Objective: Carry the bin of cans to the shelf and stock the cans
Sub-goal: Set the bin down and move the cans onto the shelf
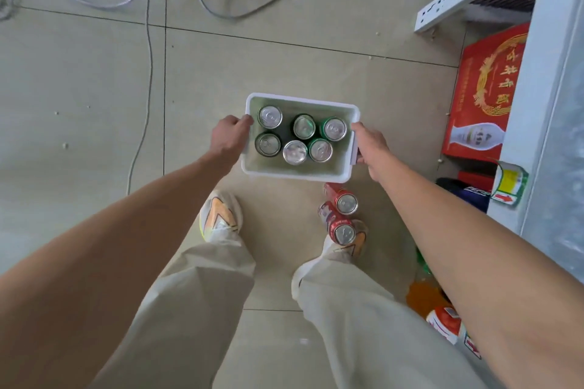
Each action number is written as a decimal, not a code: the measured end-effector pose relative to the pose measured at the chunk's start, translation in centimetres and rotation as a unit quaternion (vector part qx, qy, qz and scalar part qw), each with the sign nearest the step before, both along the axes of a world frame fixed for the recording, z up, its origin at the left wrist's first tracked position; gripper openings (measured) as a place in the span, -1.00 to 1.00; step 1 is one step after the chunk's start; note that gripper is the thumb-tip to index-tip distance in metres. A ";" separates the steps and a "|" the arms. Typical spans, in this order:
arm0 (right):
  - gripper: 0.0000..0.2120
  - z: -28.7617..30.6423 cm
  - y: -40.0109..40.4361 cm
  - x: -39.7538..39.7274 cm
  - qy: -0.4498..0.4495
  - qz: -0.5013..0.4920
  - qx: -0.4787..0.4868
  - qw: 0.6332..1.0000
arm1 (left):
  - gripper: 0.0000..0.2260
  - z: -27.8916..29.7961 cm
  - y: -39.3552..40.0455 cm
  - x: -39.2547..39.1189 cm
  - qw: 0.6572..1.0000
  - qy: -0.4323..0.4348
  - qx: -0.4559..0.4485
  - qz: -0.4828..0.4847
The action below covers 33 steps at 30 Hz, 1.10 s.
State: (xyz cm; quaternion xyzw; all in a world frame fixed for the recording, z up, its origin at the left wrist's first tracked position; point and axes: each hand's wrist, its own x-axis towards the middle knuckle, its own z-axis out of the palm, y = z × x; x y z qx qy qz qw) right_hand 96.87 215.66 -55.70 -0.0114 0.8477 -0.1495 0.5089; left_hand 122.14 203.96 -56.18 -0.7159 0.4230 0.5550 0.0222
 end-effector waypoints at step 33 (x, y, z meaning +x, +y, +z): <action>-0.30 -0.8 -1.9 9.4 0.249 0.139 0.060 0.957 | -0.70 0.9 0.6 -5.6 0.750 -0.222 -0.298 -0.547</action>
